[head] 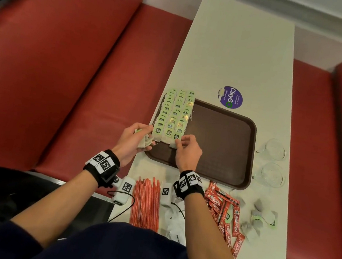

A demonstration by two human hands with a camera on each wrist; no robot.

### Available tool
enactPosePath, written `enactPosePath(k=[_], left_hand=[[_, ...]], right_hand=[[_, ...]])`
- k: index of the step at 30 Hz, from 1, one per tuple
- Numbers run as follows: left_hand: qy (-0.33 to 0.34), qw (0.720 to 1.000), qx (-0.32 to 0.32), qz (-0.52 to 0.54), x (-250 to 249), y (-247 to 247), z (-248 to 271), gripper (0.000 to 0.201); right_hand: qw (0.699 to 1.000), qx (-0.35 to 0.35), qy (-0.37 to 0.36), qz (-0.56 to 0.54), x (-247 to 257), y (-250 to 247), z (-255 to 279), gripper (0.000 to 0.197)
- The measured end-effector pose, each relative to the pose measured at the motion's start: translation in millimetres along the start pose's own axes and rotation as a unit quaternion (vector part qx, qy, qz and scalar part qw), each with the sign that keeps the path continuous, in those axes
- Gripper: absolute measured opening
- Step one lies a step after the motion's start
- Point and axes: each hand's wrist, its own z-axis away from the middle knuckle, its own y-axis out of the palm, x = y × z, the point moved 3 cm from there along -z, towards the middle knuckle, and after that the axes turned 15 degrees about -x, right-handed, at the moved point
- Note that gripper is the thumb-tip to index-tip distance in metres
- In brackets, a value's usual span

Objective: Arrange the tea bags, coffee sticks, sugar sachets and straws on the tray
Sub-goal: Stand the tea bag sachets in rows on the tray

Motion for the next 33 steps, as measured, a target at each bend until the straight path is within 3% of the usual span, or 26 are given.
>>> enactPosePath(k=[7,12,16,20,26,31,33], left_hand=[[0.006,1.000,0.011,-0.015,-1.4,-2.6,-1.6,0.027],[0.056,0.990,-0.008,-0.128,-0.6,-3.5,-8.8,0.026],[0.179,0.942,-0.051,-0.279,-7.5,3.1,-20.0,0.029],[0.292,0.873,-0.034,-0.390,-9.5,19.0,-37.2,0.017],[0.371,0.771,-0.005,-0.517,9.3,30.0,-54.6,0.024],[0.381,0.752,0.012,-0.538,9.2,34.2,-56.5,0.026],[0.387,0.757,0.014,-0.526,5.0,36.2,-53.3,0.028]], right_hand=[[0.999,-0.040,-0.021,0.030,2.3,1.4,3.0,0.015],[0.998,-0.051,-0.027,0.033,6.0,-3.1,0.4,0.019],[0.996,-0.036,-0.068,0.046,10.0,-5.1,6.7,0.024],[0.992,0.005,-0.092,0.083,9.7,1.3,10.8,0.028],[0.989,0.025,-0.085,0.117,13.6,2.4,9.5,0.028],[0.987,0.040,-0.087,0.128,17.7,2.2,7.5,0.031],[0.988,0.034,-0.088,0.123,19.6,-2.3,7.8,0.032]])
